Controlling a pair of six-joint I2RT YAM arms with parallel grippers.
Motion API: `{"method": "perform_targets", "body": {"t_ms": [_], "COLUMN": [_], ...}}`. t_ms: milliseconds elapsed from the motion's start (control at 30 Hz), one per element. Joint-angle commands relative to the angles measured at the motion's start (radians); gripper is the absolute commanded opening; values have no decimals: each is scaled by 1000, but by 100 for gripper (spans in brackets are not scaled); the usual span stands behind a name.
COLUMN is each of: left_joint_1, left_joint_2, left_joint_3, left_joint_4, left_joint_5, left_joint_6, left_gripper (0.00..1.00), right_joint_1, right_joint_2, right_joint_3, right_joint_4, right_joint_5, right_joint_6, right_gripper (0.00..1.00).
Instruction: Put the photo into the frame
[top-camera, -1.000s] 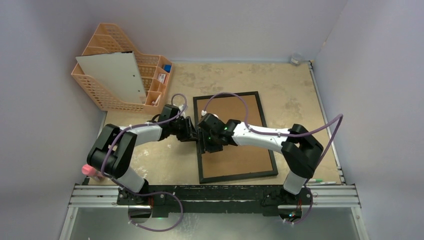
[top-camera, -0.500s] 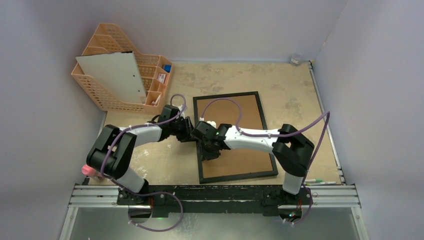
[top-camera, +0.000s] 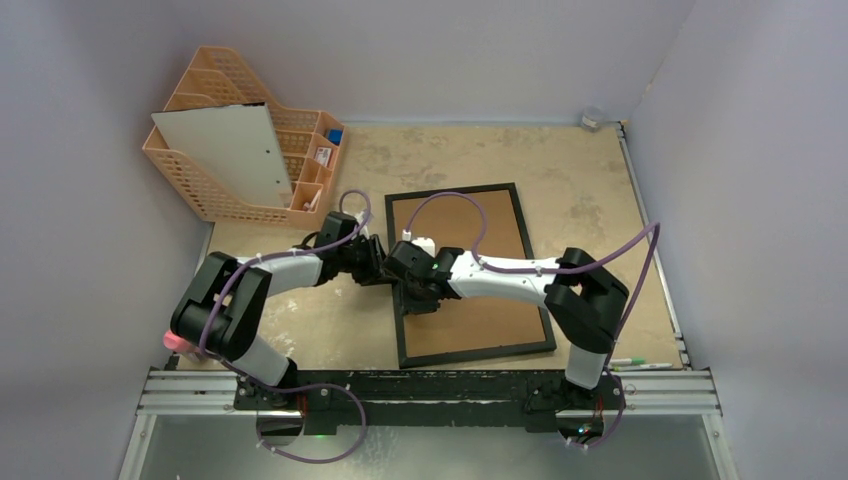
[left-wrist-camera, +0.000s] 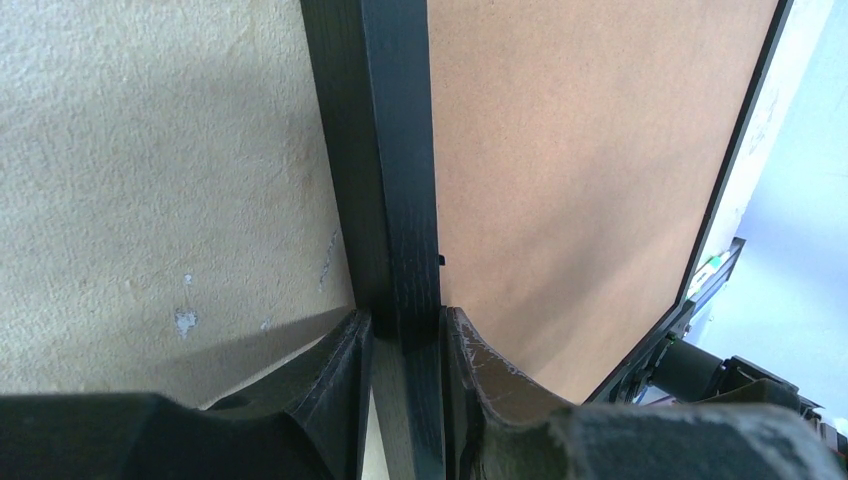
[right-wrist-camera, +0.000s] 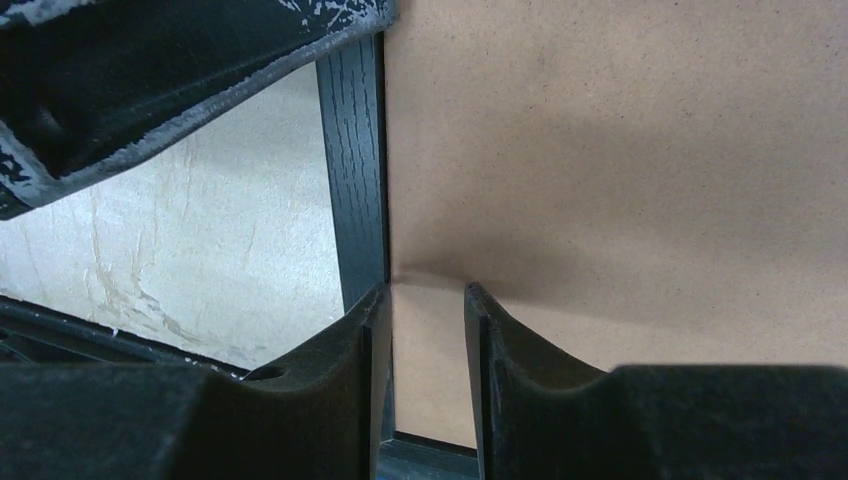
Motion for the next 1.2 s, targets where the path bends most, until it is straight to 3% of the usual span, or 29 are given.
{"method": "perform_targets", "body": {"t_ms": [0,367,767,1033,1167], "left_joint_1": [-9,-8,-8,-8,-7], "left_joint_2": [-22,-21,-15,-14,-9], "left_joint_3": [-29,-35,-29,-22,-18], "left_joint_4": [-64,-61,-77,-111,-137], "left_joint_5": [-4,-9,-25,-61,-89], "left_joint_6": [8,8,17,24,26], "left_gripper": [3,3,3,3,3], "right_joint_1": [20,31,36,36,36], "right_joint_2": [5,44,56,41,36], "right_joint_3": [43,53,49,-28,-64], "right_joint_4": [-9,-59,-83,-81,-94], "right_joint_5": [41,45,32,0,-1], "right_joint_6": [6,3,-23,-41,-45], "right_gripper": [35,30,16,1,0]}}
